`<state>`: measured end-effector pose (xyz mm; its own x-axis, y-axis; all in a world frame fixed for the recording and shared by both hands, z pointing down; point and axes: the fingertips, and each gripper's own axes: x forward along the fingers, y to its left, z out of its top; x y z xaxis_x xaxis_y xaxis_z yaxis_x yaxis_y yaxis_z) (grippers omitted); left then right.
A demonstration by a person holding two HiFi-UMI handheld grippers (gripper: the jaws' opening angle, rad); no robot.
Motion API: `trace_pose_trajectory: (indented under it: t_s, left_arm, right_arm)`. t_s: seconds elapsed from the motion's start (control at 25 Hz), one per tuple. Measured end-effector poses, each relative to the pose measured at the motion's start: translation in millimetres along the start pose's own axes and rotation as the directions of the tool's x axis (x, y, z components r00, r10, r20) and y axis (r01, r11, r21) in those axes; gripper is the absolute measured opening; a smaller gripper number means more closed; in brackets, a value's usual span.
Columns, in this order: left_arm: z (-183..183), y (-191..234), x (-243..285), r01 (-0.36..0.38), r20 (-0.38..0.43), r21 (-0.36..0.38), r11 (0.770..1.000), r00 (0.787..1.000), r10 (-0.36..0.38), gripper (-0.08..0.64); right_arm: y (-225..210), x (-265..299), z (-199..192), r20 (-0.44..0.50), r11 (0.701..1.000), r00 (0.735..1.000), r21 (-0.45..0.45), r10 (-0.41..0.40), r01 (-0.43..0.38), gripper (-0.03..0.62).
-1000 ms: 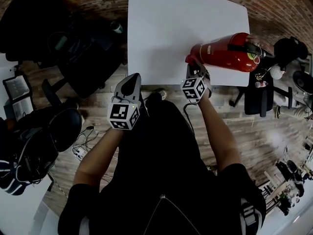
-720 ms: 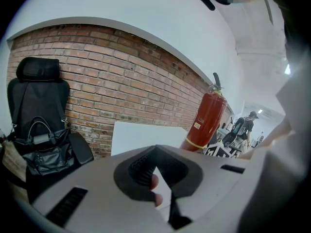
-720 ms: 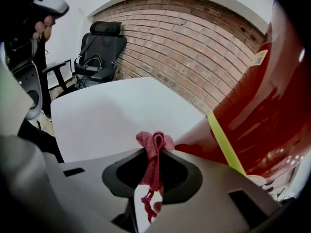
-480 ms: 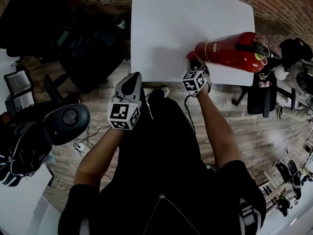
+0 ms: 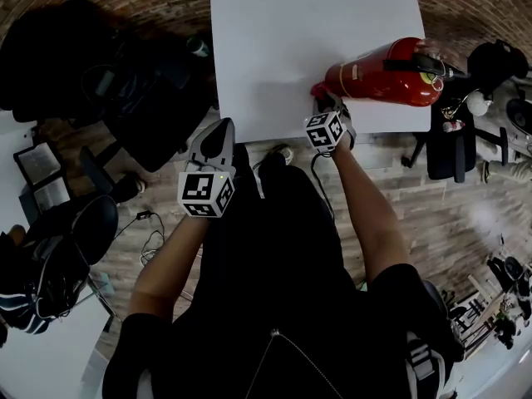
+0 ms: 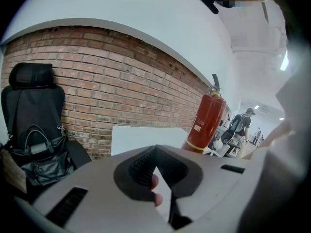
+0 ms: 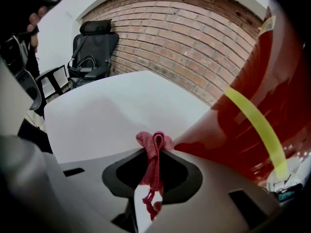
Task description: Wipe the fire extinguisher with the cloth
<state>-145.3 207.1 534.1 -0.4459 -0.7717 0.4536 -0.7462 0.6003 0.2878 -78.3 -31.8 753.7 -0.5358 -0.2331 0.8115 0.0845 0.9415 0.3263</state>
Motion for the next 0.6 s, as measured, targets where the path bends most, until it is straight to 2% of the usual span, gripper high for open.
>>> trace_pose_trajectory:
  t_s: [0.16, 0.32, 0.6]
  left_arm:
    - [16, -1, 12, 0.057, -0.001, 0.009, 0.998, 0.998, -0.057, 0.028]
    - [46, 1, 32, 0.149, 0.007, 0.039, 0.988, 0.989, -0.149, 0.028]
    - [97, -7, 51, 0.324, -0.004, 0.098, 0.941, 0.946, -0.325, 0.028]
  right_arm:
    - [-5, -36, 19, 0.052, 0.999, 0.999, 0.037, -0.015, 0.013, 0.087]
    - [-18, -94, 57, 0.114, 0.995, 0.989, 0.047, -0.096, 0.091, 0.087]
    - [-46, -203, 131, 0.162, 0.965, 0.952, 0.086, -0.258, 0.247, 0.087]
